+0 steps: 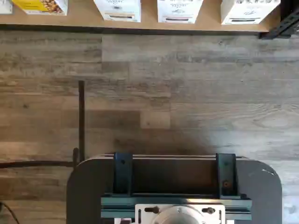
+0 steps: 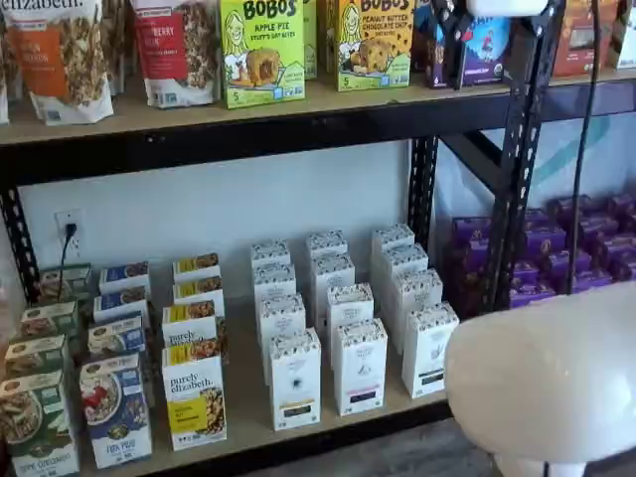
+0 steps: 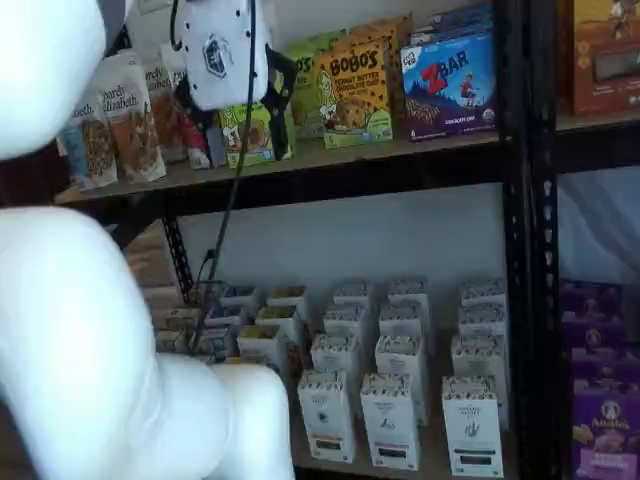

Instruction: Pick up the white box with a yellow strip in the middle, on the bottom shelf, the fourth box from the left

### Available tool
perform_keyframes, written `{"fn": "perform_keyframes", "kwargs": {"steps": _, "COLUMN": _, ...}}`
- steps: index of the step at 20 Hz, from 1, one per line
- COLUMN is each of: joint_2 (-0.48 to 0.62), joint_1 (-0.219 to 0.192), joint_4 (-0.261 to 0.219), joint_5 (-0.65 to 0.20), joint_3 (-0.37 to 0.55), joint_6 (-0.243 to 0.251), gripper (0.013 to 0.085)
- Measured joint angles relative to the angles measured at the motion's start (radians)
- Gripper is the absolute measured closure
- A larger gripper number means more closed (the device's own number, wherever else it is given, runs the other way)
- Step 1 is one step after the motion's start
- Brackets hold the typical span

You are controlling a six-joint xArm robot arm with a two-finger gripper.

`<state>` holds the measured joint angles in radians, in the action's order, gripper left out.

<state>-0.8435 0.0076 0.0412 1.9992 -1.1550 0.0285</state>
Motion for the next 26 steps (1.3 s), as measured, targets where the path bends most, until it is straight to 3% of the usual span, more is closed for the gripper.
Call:
{"fn": "perform_keyframes", "kwargs": {"steps": 1, "joint_2": -0.001, "joint_1": 0.012, "joint_4": -0.014, "joint_5": -0.002, "joint_3": 0.002, "joint_6": 0.007, "gripper": 0.013}}
{"fn": "perform_keyframes", "kwargs": {"steps": 2, "joint_2": -0.011, "joint_1": 0.09, "joint_4": -0.096, "joint_5": -0.017, "joint_3": 0.012, "joint_6": 0.047, "gripper": 0.013}}
{"fn": "perform_keyframes", "kwargs": {"steps": 3, "joint_2": -0.019, "joint_1": 0.135, "joint_4": -0.148, "joint_5": -0.028, "joint_3": 0.019, "joint_6": 0.071, "gripper": 0.013}}
{"fn": "perform_keyframes", "kwargs": {"steps": 4, "joint_2": -0.02, "joint_1": 0.149, "joint_4": -0.168, "joint_5": -0.032, "joint_3": 0.021, "joint_6": 0.08, "gripper": 0.013}}
{"fn": "perform_keyframes", "kwargs": {"steps": 8, "joint_2": -0.019, "joint_1": 0.142, "joint_4": -0.173, "joint_5": -0.042, "joint_3": 0.029, "joint_6": 0.078, "gripper": 0.013}}
{"fn": "perform_keyframes", "kwargs": {"steps": 13, "joint_2": -0.034, "joint_1": 0.082, "joint_4": -0.117, "joint_5": -0.11, "joint_3": 0.072, "joint_6": 0.045, "gripper": 0.013}}
{"fn": "perform_keyframes", "kwargs": {"steps": 16, "joint_2": -0.035, "joint_1": 0.069, "joint_4": -0.106, "joint_5": -0.152, "joint_3": 0.102, "joint_6": 0.038, "gripper": 0.013}}
{"fn": "perform_keyframes", "kwargs": {"steps": 26, "joint_2": -0.003, "joint_1": 0.103, "joint_4": -0.115, "joint_5": -0.312, "joint_3": 0.224, "joint_6": 0.082, "gripper": 0.013}}
